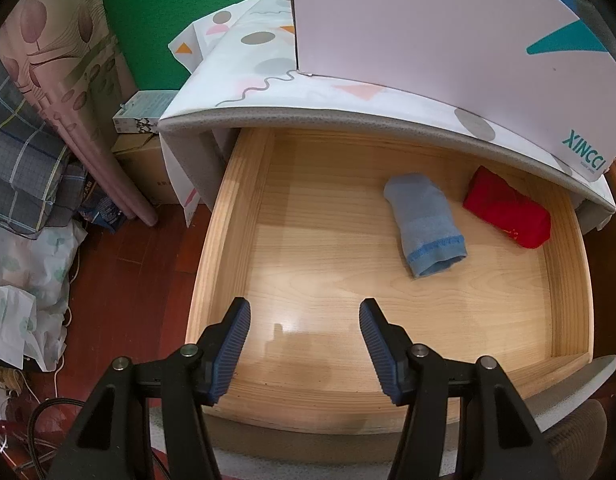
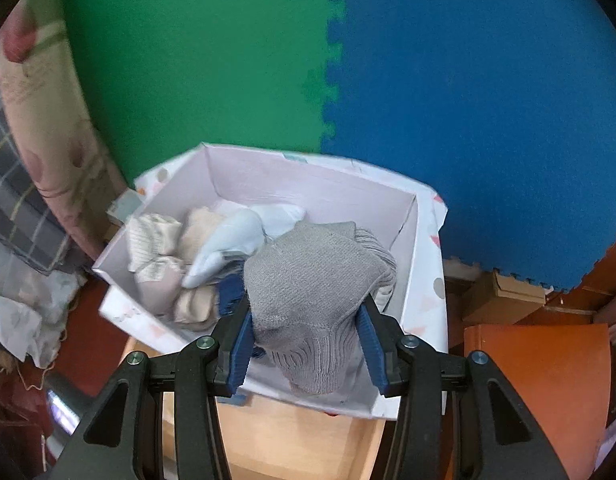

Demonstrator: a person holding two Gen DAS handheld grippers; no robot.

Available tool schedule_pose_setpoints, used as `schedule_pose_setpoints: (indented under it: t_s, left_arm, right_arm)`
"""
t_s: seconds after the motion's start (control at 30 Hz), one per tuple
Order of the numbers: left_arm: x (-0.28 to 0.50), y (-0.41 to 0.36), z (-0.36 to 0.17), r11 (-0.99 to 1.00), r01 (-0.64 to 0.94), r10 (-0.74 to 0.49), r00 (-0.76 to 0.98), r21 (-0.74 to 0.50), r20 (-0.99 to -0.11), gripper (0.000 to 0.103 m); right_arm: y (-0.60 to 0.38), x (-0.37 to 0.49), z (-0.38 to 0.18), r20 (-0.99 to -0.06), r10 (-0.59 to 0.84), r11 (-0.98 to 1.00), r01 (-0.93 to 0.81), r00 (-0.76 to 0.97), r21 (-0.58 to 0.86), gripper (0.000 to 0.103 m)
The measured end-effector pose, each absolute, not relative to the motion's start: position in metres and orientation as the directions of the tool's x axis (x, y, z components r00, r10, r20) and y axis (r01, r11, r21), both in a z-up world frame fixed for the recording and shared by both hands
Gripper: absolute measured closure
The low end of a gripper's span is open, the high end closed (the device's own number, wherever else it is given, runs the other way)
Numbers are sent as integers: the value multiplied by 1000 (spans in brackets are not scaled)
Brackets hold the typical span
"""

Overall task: Take underwear out of drawer
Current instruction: 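Lower the grey sock into the box and open the right gripper, then move the open right gripper back into the drawer toward the red sock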

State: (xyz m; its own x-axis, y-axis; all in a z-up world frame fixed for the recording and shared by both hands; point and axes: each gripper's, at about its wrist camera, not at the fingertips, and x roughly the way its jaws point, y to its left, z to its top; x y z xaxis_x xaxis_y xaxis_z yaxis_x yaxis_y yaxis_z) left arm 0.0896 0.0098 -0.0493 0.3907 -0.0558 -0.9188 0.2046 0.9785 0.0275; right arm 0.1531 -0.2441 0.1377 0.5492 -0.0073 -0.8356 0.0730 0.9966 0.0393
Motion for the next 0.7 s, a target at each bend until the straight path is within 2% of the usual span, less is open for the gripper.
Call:
schedule_pose_setpoints:
  t_s: [0.37,0.7]
  left_arm:
    - [90,11,-51,979,201,-55,388,26,-920,45]
    - [92,7,-59,976,208,-17,355,61,-935,45]
  right_arm:
    - [-254,186,68,-898,20,992,100,440,71,54]
    - [-258,159,92,-854,57,991,77,517,113,42]
